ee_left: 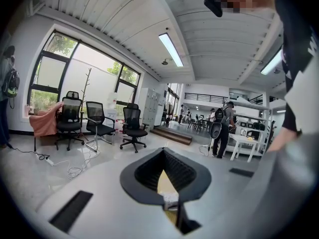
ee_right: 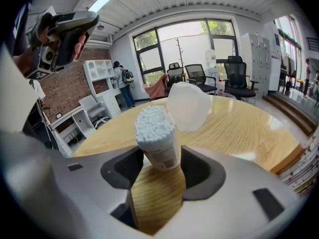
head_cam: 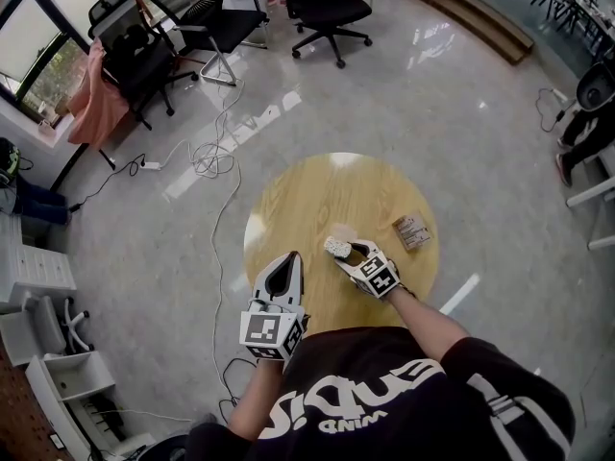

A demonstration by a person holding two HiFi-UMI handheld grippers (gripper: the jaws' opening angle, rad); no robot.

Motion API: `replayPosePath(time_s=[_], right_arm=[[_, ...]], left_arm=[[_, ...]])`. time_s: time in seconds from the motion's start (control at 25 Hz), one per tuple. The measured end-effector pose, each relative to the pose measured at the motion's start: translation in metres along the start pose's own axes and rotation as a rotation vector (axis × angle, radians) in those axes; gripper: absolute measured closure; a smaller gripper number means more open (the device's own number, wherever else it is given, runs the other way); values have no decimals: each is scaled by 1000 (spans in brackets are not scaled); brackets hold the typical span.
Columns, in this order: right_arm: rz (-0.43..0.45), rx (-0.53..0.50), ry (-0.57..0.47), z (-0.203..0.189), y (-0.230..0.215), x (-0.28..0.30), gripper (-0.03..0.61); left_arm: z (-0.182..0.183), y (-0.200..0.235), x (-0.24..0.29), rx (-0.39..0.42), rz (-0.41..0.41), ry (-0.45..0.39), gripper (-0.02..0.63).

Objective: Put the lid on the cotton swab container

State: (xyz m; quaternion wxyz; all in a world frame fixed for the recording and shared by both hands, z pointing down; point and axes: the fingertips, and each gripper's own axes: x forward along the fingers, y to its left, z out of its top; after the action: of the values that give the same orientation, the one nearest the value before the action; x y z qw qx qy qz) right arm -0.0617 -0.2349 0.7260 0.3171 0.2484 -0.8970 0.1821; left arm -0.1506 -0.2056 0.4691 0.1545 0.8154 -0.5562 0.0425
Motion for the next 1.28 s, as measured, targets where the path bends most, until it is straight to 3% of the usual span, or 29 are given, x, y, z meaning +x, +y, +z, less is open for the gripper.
replayPosePath(time_s=[0.64, 0.72, 0.76, 0.96, 1.28], right_arm=[[11, -31, 9, -2, 2, 1, 368], [10, -35, 11, -1, 2, 2, 368], [9, -36, 11, 0, 1, 2, 368], [11, -34, 10, 2, 1, 3, 368], [12, -44, 12, 1, -1, 3, 370]], left_arm=[[-1, -2, 5, 14, -12, 1, 607], [-1, -2, 7, 14, -23, 3, 513], [-1, -2, 9, 13, -28, 2, 502], [2, -3, 14, 16, -55, -11, 460], [-15, -10, 34, 26, -150, 16, 461]])
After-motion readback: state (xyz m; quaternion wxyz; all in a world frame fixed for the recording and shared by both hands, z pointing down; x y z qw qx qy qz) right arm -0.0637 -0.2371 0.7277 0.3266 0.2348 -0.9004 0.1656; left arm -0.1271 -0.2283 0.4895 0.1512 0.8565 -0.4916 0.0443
